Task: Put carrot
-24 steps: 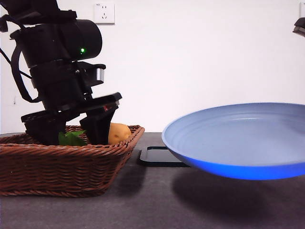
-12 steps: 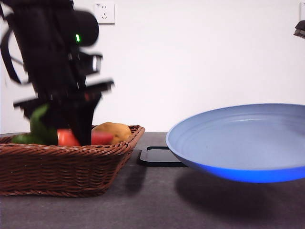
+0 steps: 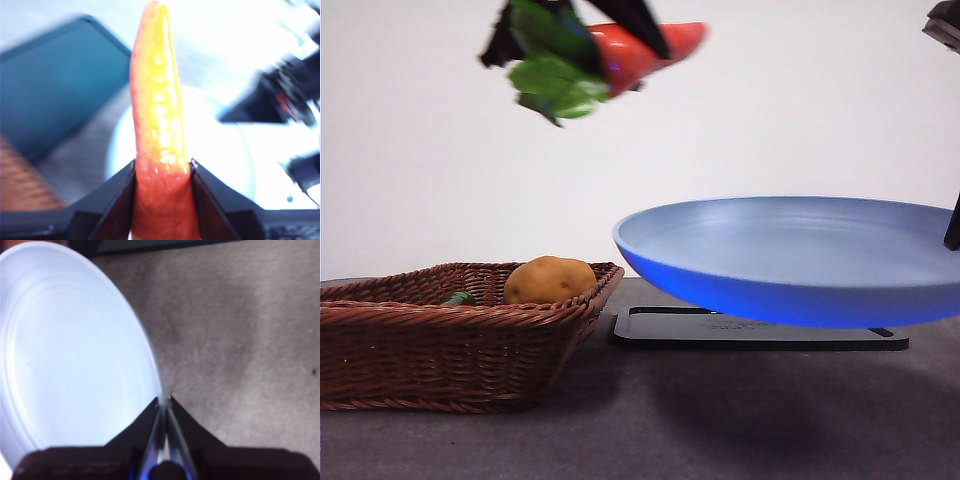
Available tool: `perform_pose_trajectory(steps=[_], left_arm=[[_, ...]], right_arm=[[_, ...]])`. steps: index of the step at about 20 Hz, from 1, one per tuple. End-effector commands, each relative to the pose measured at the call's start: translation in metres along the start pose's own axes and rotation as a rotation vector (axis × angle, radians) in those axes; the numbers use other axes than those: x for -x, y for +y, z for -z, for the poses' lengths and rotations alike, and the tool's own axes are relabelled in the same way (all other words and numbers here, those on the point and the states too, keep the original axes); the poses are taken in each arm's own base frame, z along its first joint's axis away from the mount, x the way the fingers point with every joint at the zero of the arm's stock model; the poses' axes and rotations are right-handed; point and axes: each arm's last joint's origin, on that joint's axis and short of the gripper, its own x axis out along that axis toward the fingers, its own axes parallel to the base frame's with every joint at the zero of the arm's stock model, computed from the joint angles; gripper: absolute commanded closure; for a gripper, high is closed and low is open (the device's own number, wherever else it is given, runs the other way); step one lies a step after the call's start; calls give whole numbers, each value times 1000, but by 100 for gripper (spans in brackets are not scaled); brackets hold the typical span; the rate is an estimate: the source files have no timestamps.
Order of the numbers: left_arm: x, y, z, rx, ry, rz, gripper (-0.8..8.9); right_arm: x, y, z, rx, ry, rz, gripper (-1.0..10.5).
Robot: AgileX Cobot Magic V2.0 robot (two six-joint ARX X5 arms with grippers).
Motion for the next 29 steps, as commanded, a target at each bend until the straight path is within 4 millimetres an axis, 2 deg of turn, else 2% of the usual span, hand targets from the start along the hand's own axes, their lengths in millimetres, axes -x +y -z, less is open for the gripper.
perform_pose_trajectory(steps=[1,4,8,10,13,17,20,23,25,29], left_arm=[[-23,-17,3,-45,43,3,701],[-51,-31,16,-74,131,20,701],[-80,-33,29,-82,220,2,699],[-87,-32,33,-77,245,3,692],[-89,-33,34,-84,251,5,548],[-87,-34,32,-81,231,14,542],[-70,-40,24,-87,176,24,542],[-36,-49,15,-100,96,36,542],[-11,-55,11,-111,48,38,542],[40,-64,11,-129,-55,-18,542]], right_arm=[[0,2,-3,-9,-7,-14,941],[-1,5,-1,-5,5,-19,941],[-3,12,2,5,31,-38,941],[-4,15,3,15,41,-47,941],[-4,16,4,14,43,-49,941],[-4,16,4,3,42,-43,941],[-11,13,2,-15,71,-31,941],[-24,4,-7,-45,122,4,941],[-32,-3,-21,-54,137,24,941],[-45,-16,-66,-62,91,45,941]])
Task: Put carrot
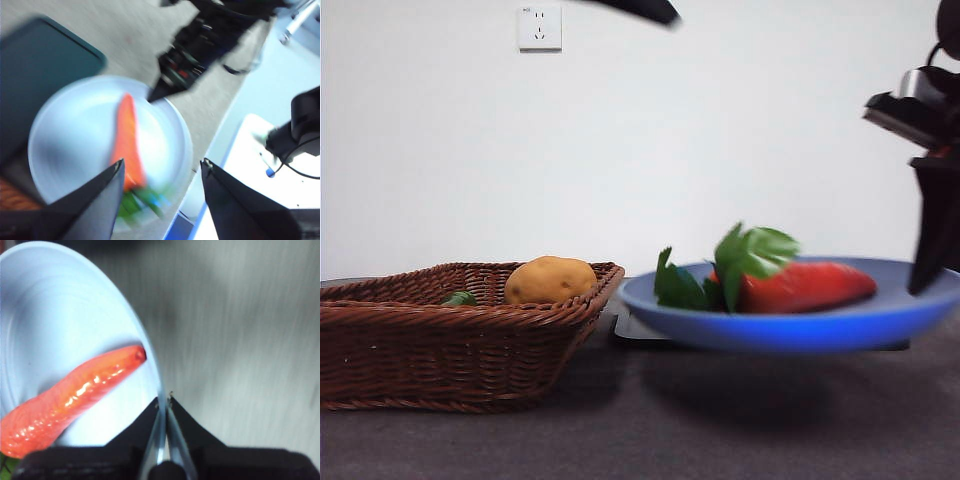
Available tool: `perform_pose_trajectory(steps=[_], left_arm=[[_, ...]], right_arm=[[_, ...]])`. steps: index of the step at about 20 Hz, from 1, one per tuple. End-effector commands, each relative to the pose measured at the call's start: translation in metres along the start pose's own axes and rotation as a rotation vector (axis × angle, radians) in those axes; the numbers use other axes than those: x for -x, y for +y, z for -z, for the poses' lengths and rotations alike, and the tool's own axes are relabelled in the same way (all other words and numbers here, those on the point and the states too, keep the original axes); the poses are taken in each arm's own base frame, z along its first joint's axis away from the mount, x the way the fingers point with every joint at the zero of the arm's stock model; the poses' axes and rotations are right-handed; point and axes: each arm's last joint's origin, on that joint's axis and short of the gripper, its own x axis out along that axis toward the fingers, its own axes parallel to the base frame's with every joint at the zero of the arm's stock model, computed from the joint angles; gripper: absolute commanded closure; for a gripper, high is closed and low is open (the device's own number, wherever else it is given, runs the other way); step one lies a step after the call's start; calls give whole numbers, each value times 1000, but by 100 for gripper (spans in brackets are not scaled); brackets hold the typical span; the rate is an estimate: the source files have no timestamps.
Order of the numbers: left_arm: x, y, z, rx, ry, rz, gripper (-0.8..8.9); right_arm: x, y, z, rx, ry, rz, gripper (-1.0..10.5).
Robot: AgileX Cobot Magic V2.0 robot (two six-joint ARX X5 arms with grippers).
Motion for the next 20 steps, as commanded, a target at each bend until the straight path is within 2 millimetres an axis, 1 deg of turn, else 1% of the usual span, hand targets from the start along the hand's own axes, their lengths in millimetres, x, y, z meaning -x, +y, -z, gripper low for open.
perform_pose_trajectory(steps=[1,3,4,5,7,9,12,15,18,19,20], left_arm=[[26,-7,-3,-13,-67,-16,542],[45,-10,-2,-19,-114,-32,542],[52,-11,-2,-21,-131,-41,542],[59,-11,-1,-22,-146,-54,542],[65,-11,0,-21,-157,-69,542],[65,-11,0,-20,-162,-90,542],[65,-10,0,-18,-166,-106,542],[65,-9,0,-17,-166,-113,542],[65,-9,0,-32,-167,-116,543],[65,-9,0,-33,-167,-116,543],[65,-10,0,-33,-170,-115,543]], right_arm=[[-5,-1,-35,27,-46,-4,941],[-13,-5,-63,13,-73,0,941],[-17,-7,-75,8,-77,2,941],[-24,-9,-91,0,-75,5,941],[-37,-12,-115,-9,-73,10,941],[-51,-16,-134,-12,-77,12,941],[-68,-21,-148,-19,-79,13,941],[-75,-26,-150,-27,-83,18,923],[-75,-27,-151,-30,-84,19,789],[-74,-28,-151,-33,-83,19,763],[-74,-28,-151,-32,-83,19,762]])
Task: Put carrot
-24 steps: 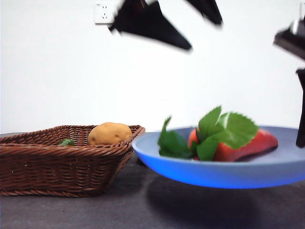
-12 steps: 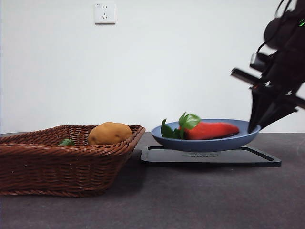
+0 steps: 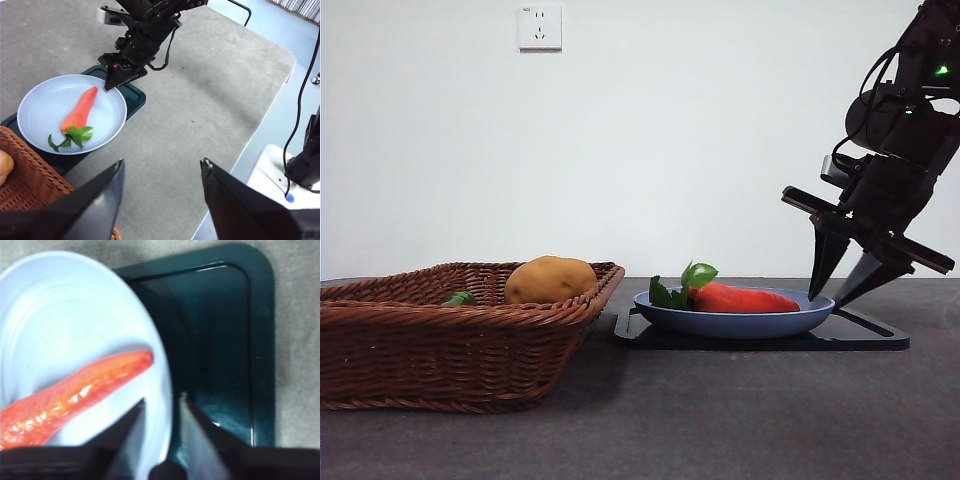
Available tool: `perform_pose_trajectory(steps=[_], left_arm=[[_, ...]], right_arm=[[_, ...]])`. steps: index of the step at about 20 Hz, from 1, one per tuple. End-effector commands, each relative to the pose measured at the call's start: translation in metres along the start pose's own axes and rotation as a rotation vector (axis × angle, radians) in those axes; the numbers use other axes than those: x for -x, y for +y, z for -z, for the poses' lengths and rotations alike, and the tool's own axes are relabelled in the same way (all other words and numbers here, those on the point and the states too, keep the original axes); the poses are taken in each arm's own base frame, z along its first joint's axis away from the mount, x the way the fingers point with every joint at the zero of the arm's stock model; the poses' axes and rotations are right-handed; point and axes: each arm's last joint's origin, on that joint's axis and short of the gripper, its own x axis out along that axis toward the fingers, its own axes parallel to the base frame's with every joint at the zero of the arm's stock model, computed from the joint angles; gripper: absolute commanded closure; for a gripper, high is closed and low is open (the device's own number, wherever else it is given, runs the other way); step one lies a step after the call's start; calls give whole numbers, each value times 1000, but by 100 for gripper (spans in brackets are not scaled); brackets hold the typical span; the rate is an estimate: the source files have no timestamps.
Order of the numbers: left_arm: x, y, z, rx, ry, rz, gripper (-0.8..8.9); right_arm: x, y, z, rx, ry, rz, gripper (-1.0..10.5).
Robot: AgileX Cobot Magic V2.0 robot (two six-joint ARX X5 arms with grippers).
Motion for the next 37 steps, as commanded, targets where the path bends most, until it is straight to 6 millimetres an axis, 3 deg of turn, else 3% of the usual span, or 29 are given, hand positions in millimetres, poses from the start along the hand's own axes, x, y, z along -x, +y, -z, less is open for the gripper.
perform_pose_trajectory(steps=[1,4,8,10,12,13,17,21,26,31,34,37], left_arm=[[0,-2,-4,-13,-19,4,543],[0,0,-7,-49,-56,-78,543],[-6,5,-19,-156,-161,-288,544],[-14,12,-24,-161,-199,-413,605],[-23,21,-26,-158,-183,-476,745],[-27,27,-25,-173,-159,-499,816],[-21,57,-18,-143,-57,-609,807],[3,84,-7,-68,-5,-612,807],[29,84,25,-39,-74,-600,807],[34,79,91,48,-165,-595,807],[35,77,119,132,-230,-587,807],[35,77,121,132,-213,-588,805]], right_arm=[[-2,0,-5,4,-10,-6,766],[14,6,-3,11,-12,-9,766],[63,28,9,94,-10,-10,772],[89,46,19,137,-27,-22,847],[113,69,33,224,-64,-14,947],[126,81,41,264,-96,20,943],[163,117,76,393,-201,147,943],[189,132,117,470,-312,156,943],[189,116,167,505,-518,210,943],[161,80,210,479,-728,85,943],[144,64,225,432,-805,30,943],[142,62,225,406,-802,47,943]])
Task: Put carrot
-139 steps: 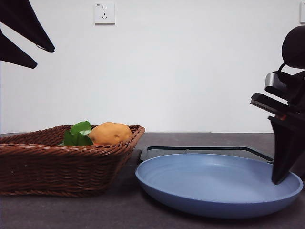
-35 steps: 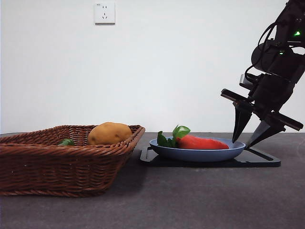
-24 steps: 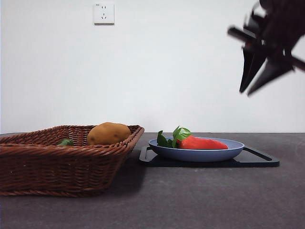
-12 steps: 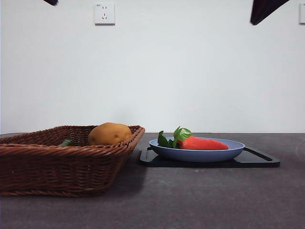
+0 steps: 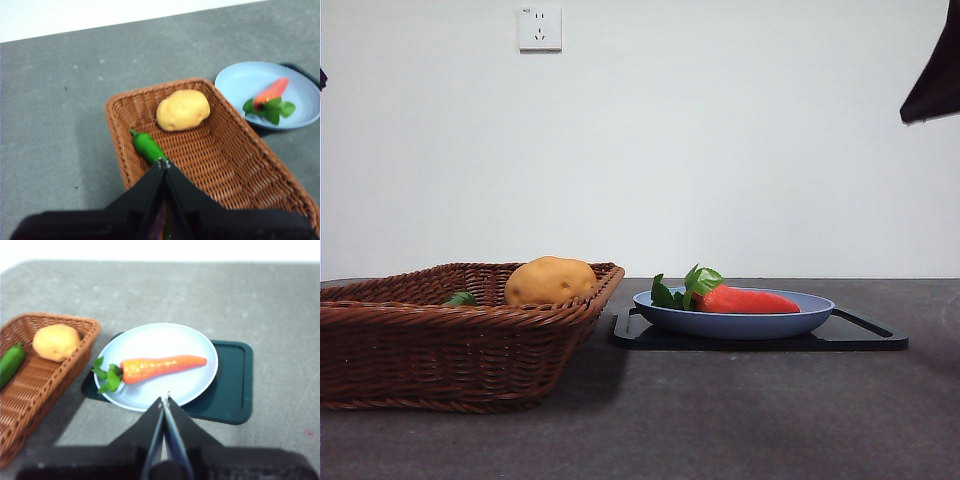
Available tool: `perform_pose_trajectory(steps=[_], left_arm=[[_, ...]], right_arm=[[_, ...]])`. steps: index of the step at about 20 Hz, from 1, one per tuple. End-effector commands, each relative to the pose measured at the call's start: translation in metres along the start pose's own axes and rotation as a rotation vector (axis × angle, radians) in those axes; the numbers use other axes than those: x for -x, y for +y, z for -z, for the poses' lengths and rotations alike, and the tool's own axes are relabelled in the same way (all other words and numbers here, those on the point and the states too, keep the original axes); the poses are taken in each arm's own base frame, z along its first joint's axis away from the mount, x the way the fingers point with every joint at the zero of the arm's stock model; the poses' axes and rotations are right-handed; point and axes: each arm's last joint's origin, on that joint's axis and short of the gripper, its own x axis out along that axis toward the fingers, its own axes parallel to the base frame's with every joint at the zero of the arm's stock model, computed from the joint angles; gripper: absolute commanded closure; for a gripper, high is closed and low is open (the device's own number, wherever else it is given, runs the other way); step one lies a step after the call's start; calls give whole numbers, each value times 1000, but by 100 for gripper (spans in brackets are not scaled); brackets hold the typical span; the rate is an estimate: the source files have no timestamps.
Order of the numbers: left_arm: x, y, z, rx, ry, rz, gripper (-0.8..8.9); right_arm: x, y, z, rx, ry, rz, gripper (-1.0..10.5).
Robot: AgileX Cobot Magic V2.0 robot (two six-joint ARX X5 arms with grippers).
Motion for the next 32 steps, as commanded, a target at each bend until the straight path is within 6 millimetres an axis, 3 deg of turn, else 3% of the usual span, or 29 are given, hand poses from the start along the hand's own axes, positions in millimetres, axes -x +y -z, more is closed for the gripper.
perform_pose_trajectory(steps=[1,9,14,18,22,32], left_arm=[[-1,-1,-5,24,-23,5,805],[-6,-2,-5,21,-8,4,805],[34,10,-5,-18,-174,-33,805],[52,27,13,23,-282,-217,805],[43,39,44,69,-267,-377,805],[3,57,109,150,-118,-446,805]], right_arm=[[1,0,-4,-31,-31,12,943],[1,0,-4,-31,-30,13,943],[1,0,-4,-31,-30,13,943],[1,0,-4,-32,-31,13,943],[1,0,-4,-32,-31,13,943],[1,0,-4,-32,-31,13,943]])
